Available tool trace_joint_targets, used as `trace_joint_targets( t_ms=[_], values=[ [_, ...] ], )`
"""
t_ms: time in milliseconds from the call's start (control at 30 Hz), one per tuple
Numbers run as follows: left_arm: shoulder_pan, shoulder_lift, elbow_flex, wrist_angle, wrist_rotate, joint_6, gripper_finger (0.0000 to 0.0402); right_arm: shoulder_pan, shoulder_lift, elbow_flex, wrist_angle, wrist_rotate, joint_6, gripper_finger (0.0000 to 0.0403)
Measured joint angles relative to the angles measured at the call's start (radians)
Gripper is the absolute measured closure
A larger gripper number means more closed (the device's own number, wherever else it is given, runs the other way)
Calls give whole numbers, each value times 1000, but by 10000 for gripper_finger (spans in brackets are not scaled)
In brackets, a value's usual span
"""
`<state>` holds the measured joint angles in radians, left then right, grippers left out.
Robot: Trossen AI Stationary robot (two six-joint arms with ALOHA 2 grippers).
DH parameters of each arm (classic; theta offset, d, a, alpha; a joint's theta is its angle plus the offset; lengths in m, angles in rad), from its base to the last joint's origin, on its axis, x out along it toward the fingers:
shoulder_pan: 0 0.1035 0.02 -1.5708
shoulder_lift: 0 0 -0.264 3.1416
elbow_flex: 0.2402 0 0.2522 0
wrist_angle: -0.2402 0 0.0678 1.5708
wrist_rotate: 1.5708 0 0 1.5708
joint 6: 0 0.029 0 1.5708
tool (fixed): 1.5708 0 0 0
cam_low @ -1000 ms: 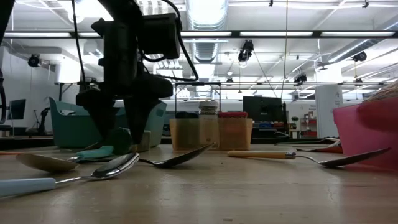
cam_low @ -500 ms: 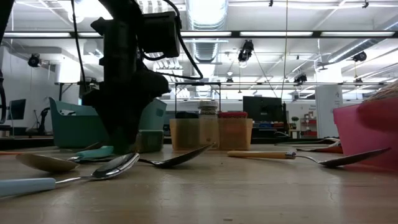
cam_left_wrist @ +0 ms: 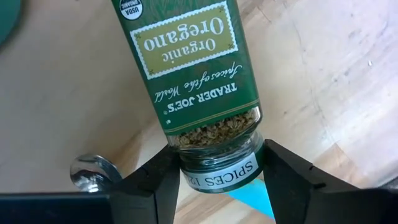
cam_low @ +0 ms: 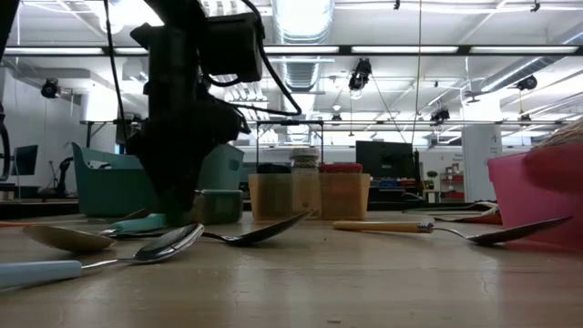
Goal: Pick & Place Food Item
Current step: Put the green seasoning bottle into the orange bin
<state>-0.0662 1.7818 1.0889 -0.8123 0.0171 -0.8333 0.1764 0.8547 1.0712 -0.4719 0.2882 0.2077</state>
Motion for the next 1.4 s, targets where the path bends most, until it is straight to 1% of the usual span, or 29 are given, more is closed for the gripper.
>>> trace_joint_targets(
  t_ms=[167, 233, 400, 433, 467, 567, 667, 767, 833, 933, 1000, 1033, 1200, 1333, 1400],
  values=[
    [-25, -9, -1, -7, 14, 15, 222, 0, 0, 0, 4, 0, 14, 28],
    [-33, -10, 8, -35, 13, 16, 223, 0, 0, 0, 4, 0, 16, 28],
    [-55, -10, 59, -119, -34, 33, 233, 0, 0, 0, 4, 0, 17, 28],
    [-60, -11, 73, -131, -44, 49, 244, 0, 0, 0, 6, 0, 17, 28],
    [-66, -12, 86, -138, -54, 64, 267, 0, 0, 0, 12, 0, 17, 28],
    [-87, -13, 116, -156, -72, 113, 299, -1, 5, 0, 35, 2, 17, 28],
    [-95, -14, 131, -154, -73, 124, 345, -1, 11, 0, 34, -1, 8, 28],
    [-90, -13, 131, -155, -70, 67, 391, -1, 21, 0, 33, -1, 4, 28],
    [-85, -13, 131, -152, -75, 11, 398, 0, 36, 0, 37, -1, 3, 28],
    [-83, -13, 131, -136, -97, -109, 384, 0, 53, -1, 32, -5, 3, 28],
    [-79, -13, 131, -133, -99, -173, 364, 0, 65, 0, 32, -7, 2, 28],
    [-75, -13, 131, -125, -99, -180, 351, 0, 73, -1, 30, -9, 3, 28],
    [-47, -13, 131, -110, -98, -190, 272, 0, 123, -1, 18, -11, 2, 28],
    [-33, -6, 129, -81, -96, -252, 203, 0, 162, -1, 1, -12, 2, 28],
    [-25, -1, 118, -58, -96, -272, 172, 0, 180, -1, -5, -33, 2, 28]
  ],
)
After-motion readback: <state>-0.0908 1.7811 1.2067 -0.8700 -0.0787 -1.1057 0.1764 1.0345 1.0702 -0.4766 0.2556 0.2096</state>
